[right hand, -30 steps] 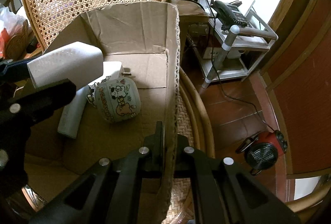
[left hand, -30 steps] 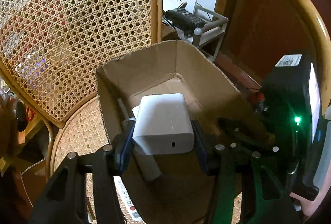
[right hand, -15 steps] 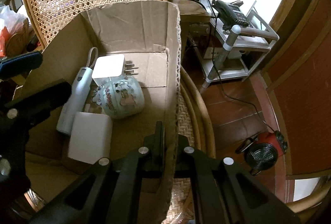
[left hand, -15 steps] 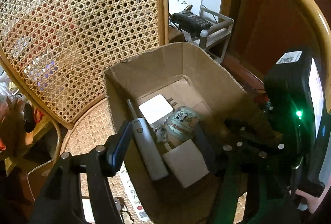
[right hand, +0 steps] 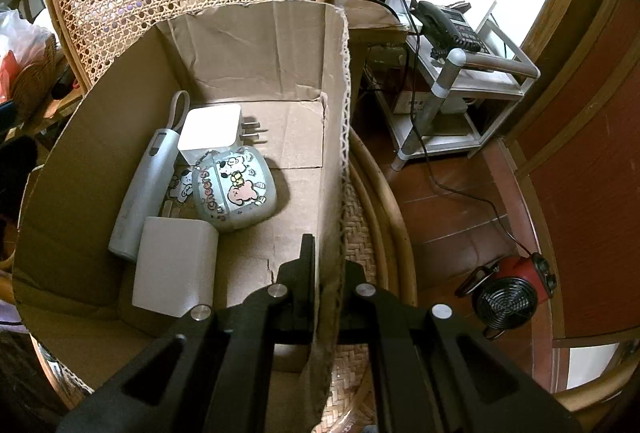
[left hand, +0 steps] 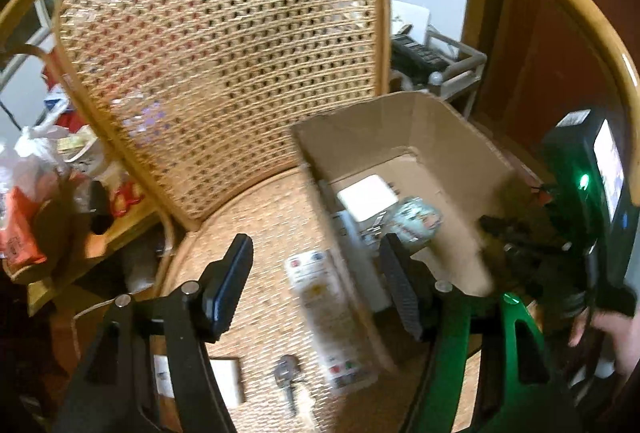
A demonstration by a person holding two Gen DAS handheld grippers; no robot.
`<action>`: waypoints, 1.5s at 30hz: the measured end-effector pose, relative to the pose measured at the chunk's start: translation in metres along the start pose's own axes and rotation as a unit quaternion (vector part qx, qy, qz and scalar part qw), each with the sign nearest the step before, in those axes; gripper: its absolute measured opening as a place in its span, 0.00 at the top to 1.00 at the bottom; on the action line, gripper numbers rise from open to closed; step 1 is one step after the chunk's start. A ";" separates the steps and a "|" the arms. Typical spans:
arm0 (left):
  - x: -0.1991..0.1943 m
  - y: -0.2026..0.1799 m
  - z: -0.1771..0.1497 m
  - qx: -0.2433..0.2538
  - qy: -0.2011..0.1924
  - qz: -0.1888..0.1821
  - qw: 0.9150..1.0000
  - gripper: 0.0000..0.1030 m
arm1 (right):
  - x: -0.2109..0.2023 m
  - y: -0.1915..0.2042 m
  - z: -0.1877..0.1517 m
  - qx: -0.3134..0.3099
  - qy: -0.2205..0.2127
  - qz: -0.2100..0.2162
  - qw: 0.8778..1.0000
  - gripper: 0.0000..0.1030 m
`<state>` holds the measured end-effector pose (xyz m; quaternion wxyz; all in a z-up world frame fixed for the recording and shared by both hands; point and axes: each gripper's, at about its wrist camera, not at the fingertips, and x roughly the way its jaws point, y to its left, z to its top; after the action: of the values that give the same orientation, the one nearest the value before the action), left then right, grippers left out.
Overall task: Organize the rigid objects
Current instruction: 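Move the left gripper back to the keys on the seat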
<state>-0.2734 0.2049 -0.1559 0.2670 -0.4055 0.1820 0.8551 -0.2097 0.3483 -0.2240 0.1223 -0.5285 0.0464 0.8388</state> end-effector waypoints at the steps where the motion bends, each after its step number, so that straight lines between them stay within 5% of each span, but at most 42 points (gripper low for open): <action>1: -0.004 0.005 -0.004 -0.004 -0.002 -0.001 1.000 0.32 | 0.000 0.000 0.000 0.000 0.000 0.000 1.000 0.94; 18: 0.012 0.054 -0.060 -0.035 0.052 -0.017 0.998 0.26 | 0.001 0.001 0.001 -0.001 0.000 -0.002 1.000 0.94; 29: 0.023 0.031 -0.108 -0.009 0.096 -0.034 0.995 0.26 | 0.000 -0.002 0.003 -0.001 0.000 -0.001 1.000 0.94; 45: -0.012 -0.040 -0.152 0.045 0.109 -0.144 0.983 0.26 | -0.001 -0.003 0.003 -0.001 0.000 -0.002 1.000 0.94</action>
<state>-0.1522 0.1523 -0.2418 0.3840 -0.5056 0.1884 0.7493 -0.2111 0.3512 -0.2219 0.1232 -0.5285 0.0447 0.8388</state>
